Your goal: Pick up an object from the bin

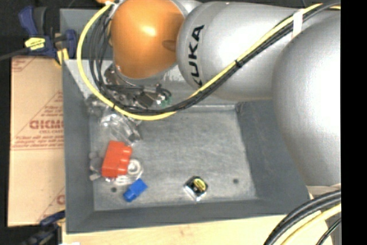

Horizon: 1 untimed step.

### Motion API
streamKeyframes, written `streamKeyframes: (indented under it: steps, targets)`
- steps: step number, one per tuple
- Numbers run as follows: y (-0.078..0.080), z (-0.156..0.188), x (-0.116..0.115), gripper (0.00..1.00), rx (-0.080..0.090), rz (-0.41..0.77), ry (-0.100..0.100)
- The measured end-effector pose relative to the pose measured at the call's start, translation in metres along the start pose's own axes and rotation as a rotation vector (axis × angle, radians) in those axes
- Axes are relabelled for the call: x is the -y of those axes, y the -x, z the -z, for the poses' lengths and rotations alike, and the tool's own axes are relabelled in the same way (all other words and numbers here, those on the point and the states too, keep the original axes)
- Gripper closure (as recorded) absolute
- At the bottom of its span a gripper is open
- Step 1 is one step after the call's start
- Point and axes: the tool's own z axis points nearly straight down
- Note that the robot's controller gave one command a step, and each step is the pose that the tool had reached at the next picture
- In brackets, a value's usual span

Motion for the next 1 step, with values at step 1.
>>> streamKeyframes:
  steps: [1]
  targets:
    - [-0.0358,-0.0946,-0.044,0.0,-0.01,0.053,0.006]
